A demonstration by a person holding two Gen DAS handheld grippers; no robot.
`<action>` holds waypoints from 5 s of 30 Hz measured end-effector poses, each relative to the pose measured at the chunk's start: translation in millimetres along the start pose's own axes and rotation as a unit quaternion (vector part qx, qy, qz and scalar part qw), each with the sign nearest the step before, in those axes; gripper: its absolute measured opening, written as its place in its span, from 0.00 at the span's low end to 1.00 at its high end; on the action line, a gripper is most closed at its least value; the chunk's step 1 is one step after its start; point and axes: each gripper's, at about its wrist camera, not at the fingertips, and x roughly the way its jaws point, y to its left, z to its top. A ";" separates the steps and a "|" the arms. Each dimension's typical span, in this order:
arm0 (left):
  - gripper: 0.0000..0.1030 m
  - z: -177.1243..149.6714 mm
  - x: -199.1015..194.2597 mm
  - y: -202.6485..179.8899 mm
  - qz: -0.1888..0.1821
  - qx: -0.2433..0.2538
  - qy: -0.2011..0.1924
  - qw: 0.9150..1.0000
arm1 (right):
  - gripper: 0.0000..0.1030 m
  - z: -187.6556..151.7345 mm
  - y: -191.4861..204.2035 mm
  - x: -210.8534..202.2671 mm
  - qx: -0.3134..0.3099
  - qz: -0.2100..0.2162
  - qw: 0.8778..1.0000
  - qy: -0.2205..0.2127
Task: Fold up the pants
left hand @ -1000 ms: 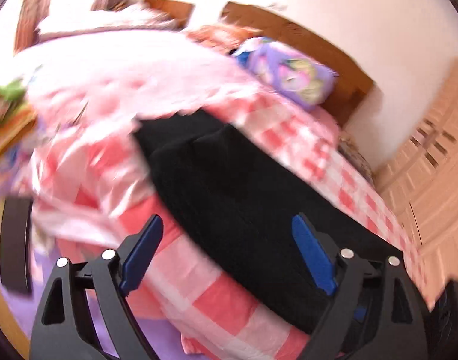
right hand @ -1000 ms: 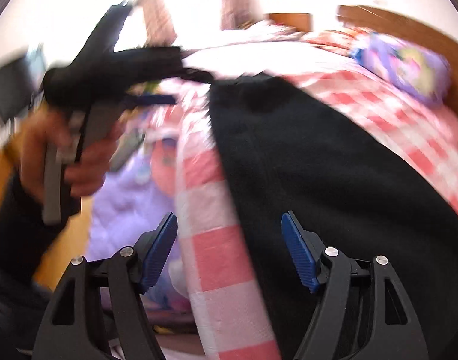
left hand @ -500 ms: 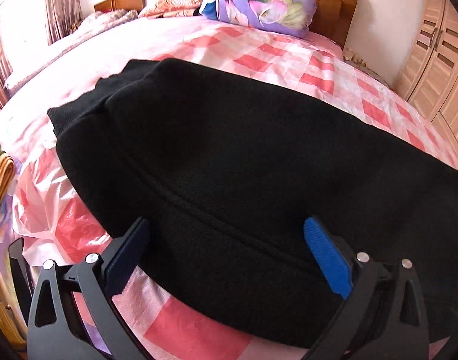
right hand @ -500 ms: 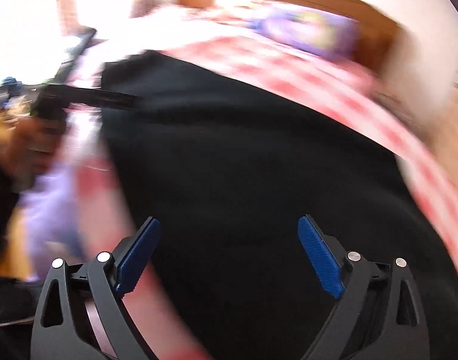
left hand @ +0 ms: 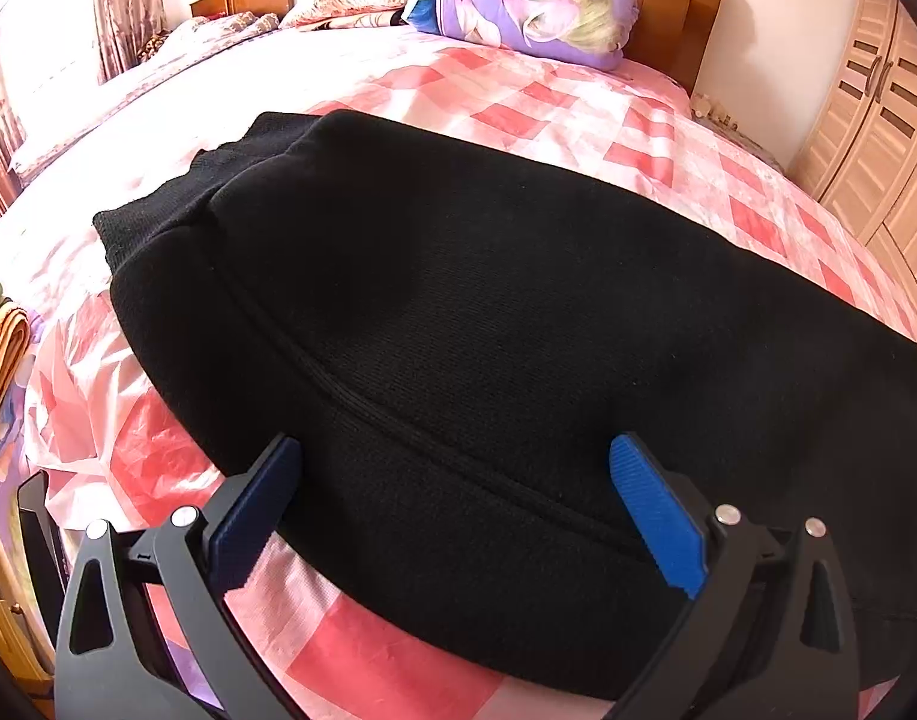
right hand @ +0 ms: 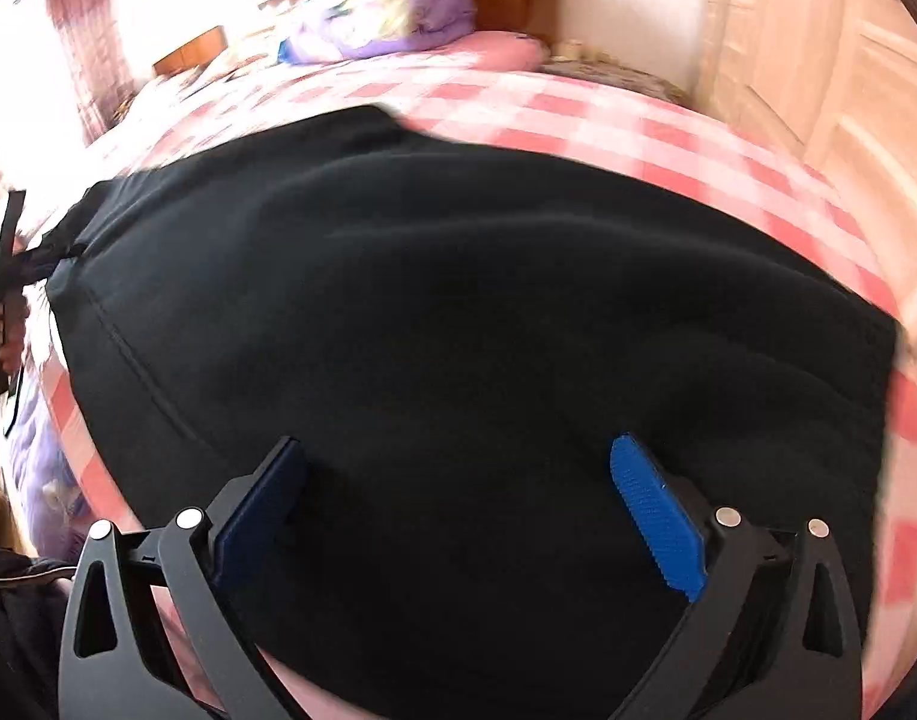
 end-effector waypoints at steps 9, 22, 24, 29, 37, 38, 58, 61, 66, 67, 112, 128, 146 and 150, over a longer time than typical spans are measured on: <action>0.99 -1.1 -0.4 -0.7 0.006 0.000 -0.007 1.000 | 0.93 -32.9 -10.7 -47.4 0.030 -0.025 0.999 -0.020; 0.99 -3.0 -38.1 16.2 -0.063 -0.003 -0.065 0.996 | 0.96 -14.2 8.8 -44.1 0.028 -0.079 0.996 -0.028; 0.99 8.5 -37.6 30.7 -0.038 -0.019 -0.068 0.997 | 0.96 1.3 26.7 -53.0 0.047 -0.035 0.996 -0.074; 0.98 16.0 -2.0 49.7 -0.016 -0.032 -0.029 0.999 | 0.96 40.8 129.9 -34.3 -0.035 0.085 0.992 -0.086; 0.99 5.1 2.0 43.3 0.008 -0.002 -0.044 0.999 | 0.96 114.6 279.4 48.9 -0.137 0.178 0.974 -0.024; 0.99 5.2 2.3 42.0 0.010 0.000 -0.044 0.999 | 0.96 117.7 294.7 55.0 -0.148 0.173 0.973 -0.019; 0.99 -0.7 -7.1 45.8 -0.006 0.003 -0.048 0.999 | 0.96 103.2 308.7 97.0 -0.229 0.144 0.962 0.038; 0.99 -4.4 -9.8 53.1 -0.023 -0.008 -0.045 0.999 | 0.96 99.4 297.5 90.7 -0.229 0.152 0.960 0.048; 0.99 -7.9 -6.4 66.4 -0.052 -0.034 -0.037 0.997 | 0.96 115.6 271.6 62.5 -0.194 0.145 0.970 -0.005; 0.99 -8.3 -5.7 66.3 -0.052 -0.035 -0.037 0.997 | 0.96 116.8 267.0 66.0 -0.187 0.133 0.973 -0.002; 0.99 112.4 79.6 -5.5 -0.070 -0.017 0.006 0.997 | 0.96 16.3 64.6 9.2 -0.053 0.006 0.999 0.005; 0.99 113.3 81.0 -7.7 -0.063 -0.011 0.006 0.998 | 0.96 62.7 17.3 33.5 0.006 -0.019 1.000 -0.010; 0.98 111.1 65.7 -2.3 -0.076 -0.021 0.000 0.997 | 0.96 -3.4 -10.8 -3.9 -0.004 -0.043 0.998 0.050; 0.98 79.8 -23.2 46.8 -0.184 -0.090 -0.104 0.973 | 0.96 3.4 10.1 -38.2 -0.028 -0.046 0.999 0.002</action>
